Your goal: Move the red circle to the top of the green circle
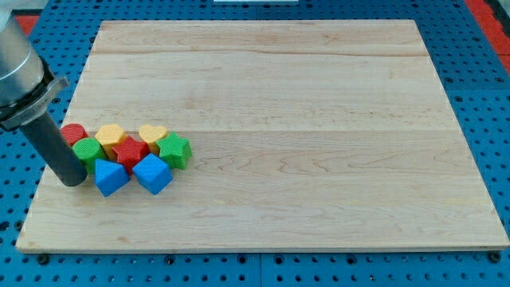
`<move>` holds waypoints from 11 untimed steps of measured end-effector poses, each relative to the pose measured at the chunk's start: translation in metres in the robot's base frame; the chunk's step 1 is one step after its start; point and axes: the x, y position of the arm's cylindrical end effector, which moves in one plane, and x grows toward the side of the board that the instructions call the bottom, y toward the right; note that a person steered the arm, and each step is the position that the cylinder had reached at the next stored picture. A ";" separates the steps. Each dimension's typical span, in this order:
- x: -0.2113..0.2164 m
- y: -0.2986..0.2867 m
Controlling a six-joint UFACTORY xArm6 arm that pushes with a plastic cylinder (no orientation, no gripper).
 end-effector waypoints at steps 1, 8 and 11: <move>0.002 -0.001; -0.054 -0.038; -0.087 -0.016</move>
